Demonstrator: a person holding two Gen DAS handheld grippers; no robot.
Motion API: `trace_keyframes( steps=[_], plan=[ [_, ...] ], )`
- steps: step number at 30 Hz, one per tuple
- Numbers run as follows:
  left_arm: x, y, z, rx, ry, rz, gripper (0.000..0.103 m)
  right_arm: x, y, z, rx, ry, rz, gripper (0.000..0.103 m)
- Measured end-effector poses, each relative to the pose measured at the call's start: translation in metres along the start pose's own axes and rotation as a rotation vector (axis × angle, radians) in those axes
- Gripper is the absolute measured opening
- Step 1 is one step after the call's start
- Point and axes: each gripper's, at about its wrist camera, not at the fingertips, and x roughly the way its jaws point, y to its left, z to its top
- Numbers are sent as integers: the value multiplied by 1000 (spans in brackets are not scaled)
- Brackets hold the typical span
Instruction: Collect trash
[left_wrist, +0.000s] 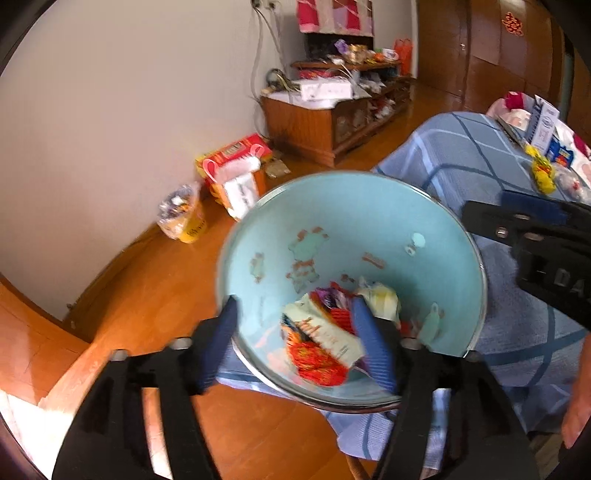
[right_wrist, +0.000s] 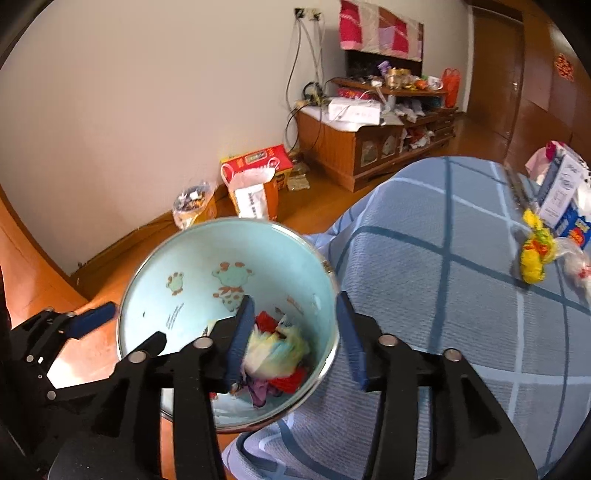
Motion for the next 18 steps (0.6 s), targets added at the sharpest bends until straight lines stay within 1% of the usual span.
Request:
trace_keyframes(
  steps=[1,2,4,5,8,11,14,15,18],
  plan=[
    [-6,1,1,-11,-22,25,82,-4,-2,-1,3,-11,-5,66],
    [-8,2,1,-15,-34,34,83,-8,-2,-1,8,-23,-10,72],
    [-14,4,2,-18,-52,55,90,-18,-7,-1,20,-45,-23,77],
    [-17,4,4,-20,-61,70,91,-22,-9,-2,27,-50,-31,82],
    [-25,1,4,-17,-89,100,96,-33,-17,-4,54,-64,-50,87],
    [-32,-3,5,-31,-94,90,97,-44,-31,-8,92,-87,-73,91],
    [-37,-10,6,-38,-92,56,97,-55,-46,-12,124,-122,-127,93],
    [-38,-13,7,-33,-94,53,97,-59,-53,-14,130,-129,-169,93],
    [-39,-29,7,-2,-87,45,97,-63,-70,-21,137,-120,-243,93]
  ],
)
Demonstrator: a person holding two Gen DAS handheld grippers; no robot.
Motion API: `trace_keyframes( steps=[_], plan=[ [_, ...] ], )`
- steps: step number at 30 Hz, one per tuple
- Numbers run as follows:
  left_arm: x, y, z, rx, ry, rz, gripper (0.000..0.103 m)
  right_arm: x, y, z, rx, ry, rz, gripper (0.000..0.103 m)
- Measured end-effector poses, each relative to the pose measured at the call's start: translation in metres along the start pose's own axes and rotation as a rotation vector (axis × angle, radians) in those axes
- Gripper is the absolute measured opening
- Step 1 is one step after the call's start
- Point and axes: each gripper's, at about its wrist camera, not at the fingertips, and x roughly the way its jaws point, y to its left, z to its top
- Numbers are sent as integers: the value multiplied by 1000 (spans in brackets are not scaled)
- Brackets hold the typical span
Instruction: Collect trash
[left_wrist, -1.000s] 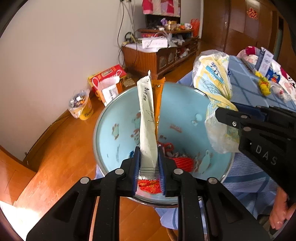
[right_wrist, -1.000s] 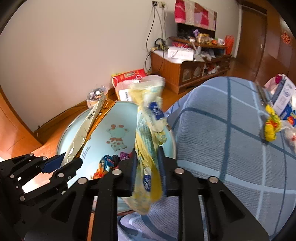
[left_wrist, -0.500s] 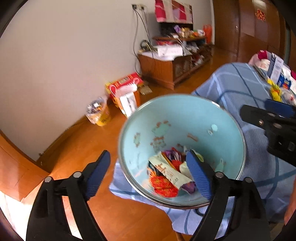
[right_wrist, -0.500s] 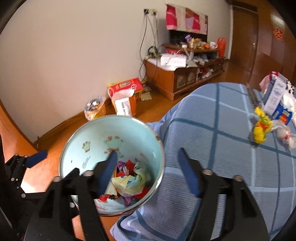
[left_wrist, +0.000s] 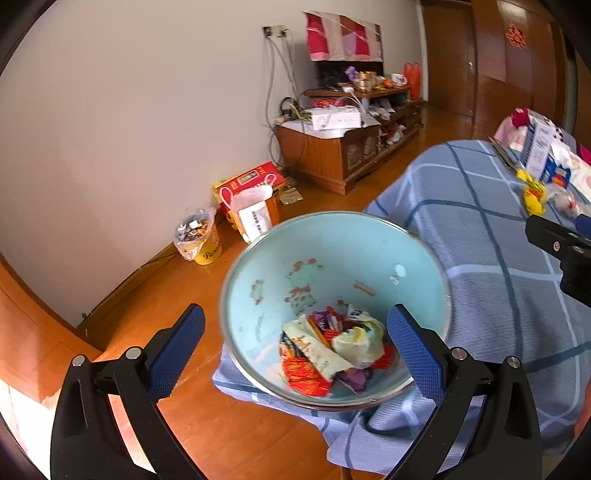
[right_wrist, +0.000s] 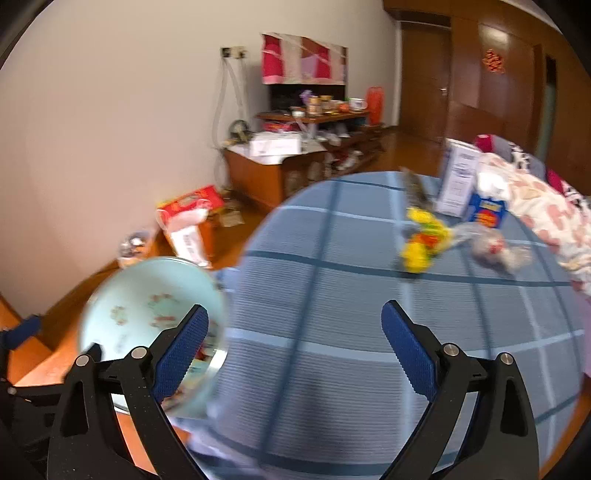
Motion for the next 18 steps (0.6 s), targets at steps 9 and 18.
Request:
trace_keyframes(
  steps=[9,18],
  plan=[
    [5,-69,0,149,40,-80,97,7,-94,-24,151,58,-88,93],
    [10,-127,21,229,13,-136,97,9,-175,-30,232,70,-181,93]
  ],
)
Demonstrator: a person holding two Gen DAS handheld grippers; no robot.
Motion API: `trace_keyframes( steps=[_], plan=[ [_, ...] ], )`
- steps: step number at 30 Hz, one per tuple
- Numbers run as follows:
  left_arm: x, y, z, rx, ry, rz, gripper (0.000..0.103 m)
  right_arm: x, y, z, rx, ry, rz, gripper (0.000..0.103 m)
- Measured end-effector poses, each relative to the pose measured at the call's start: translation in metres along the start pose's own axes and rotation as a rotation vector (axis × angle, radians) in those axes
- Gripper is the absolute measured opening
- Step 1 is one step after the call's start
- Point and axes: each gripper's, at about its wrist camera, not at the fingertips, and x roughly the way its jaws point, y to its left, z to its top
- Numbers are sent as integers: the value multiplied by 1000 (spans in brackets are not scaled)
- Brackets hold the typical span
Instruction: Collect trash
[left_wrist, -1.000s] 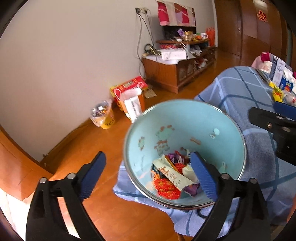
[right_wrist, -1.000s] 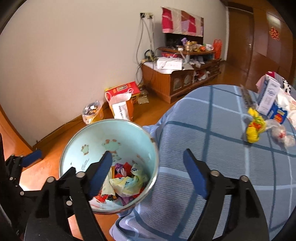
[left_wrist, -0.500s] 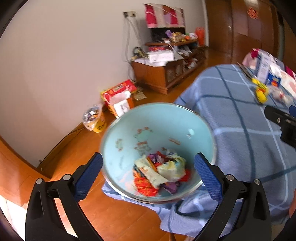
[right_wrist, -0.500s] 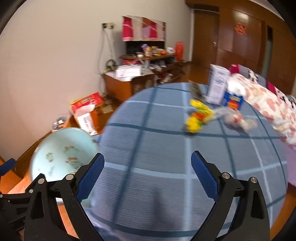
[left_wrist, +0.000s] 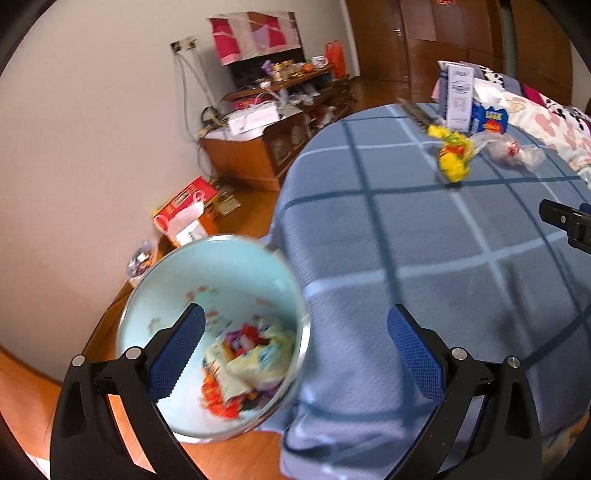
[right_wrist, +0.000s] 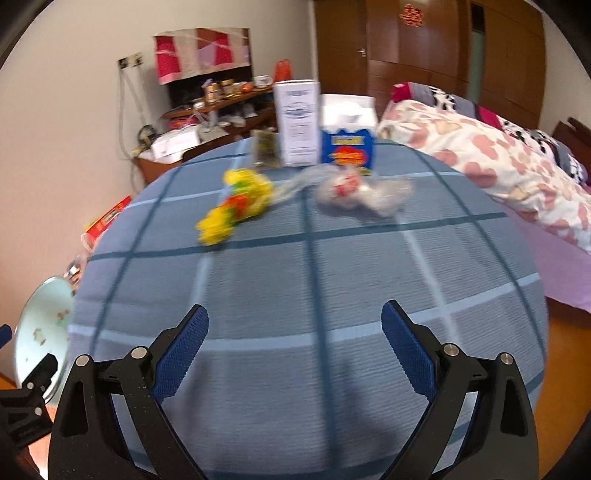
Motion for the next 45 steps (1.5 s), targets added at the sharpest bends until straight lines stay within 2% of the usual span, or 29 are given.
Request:
trace_keyframes(
  steps=[6,19,28,45],
  plan=[
    [8,-31,27,22,-13,-23,97,-2,-33,6,33,-24,-28,93],
    [24,-74,40,62,9,-79,97,-7,-55,-9,30,-12,-63,93],
    [33,-90,42,75,36,-107,97,-1,-71,-18,49,19,-72,93],
    [31,-108,51,104,13,-114,97,0,-85,-13,50,16,-72,93]
  ],
)
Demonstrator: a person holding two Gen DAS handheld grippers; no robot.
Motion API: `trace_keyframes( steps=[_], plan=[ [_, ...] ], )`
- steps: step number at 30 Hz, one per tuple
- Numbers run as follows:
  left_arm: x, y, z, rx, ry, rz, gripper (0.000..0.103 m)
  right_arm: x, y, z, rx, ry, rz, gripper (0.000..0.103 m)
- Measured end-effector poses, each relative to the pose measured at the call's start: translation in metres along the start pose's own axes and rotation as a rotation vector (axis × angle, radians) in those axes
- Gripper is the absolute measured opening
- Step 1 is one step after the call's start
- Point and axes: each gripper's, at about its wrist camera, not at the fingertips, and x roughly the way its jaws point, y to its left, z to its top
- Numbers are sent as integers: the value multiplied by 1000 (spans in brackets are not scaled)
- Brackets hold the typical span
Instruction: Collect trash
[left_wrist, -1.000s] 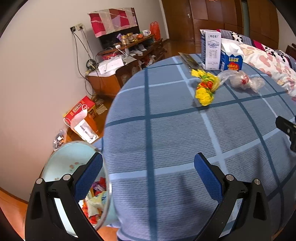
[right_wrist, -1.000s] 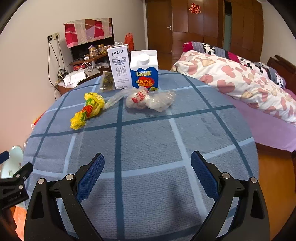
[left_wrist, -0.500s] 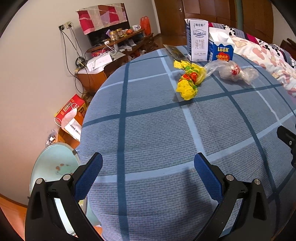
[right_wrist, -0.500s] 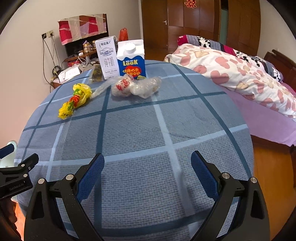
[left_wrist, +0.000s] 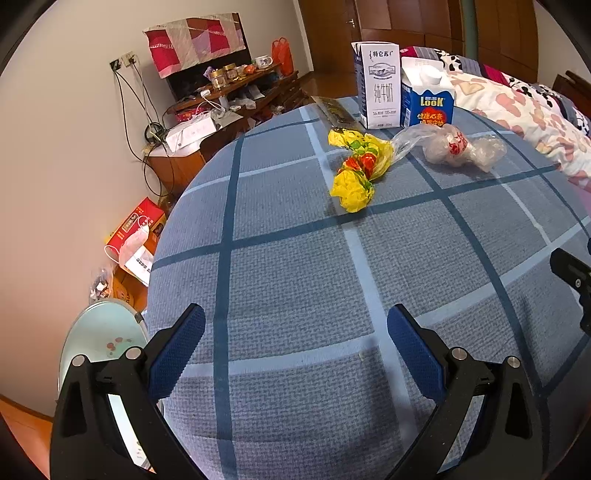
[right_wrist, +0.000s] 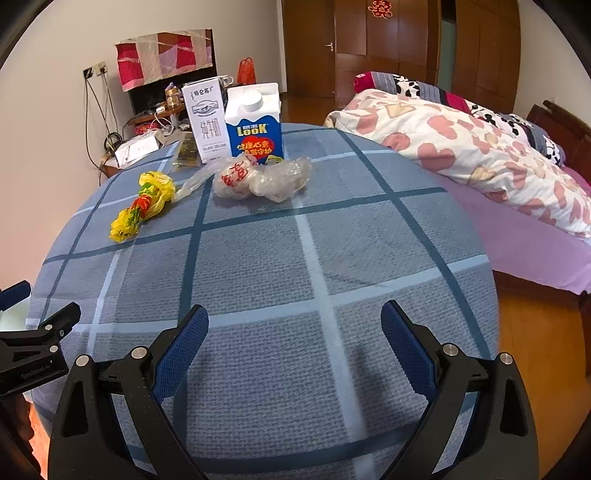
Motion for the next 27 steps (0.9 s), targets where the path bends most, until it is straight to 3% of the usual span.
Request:
trace_keyframes(
  steps=[8,17,25,27],
  plan=[
    [9,1,10,-4,7,-26,97,10,-2,21,-45,-19,-9,91],
    [36,-1,51,-8,-4,-50,97,32,21,72,-169,-73,19,91],
    [65,-18,91,-20,-24,-79,96,75,36,112,-227,-56,31,91],
    [77,-22,99,-36,-9,-98,96,91,36,118,-221,-28,33,86]
  ],
)
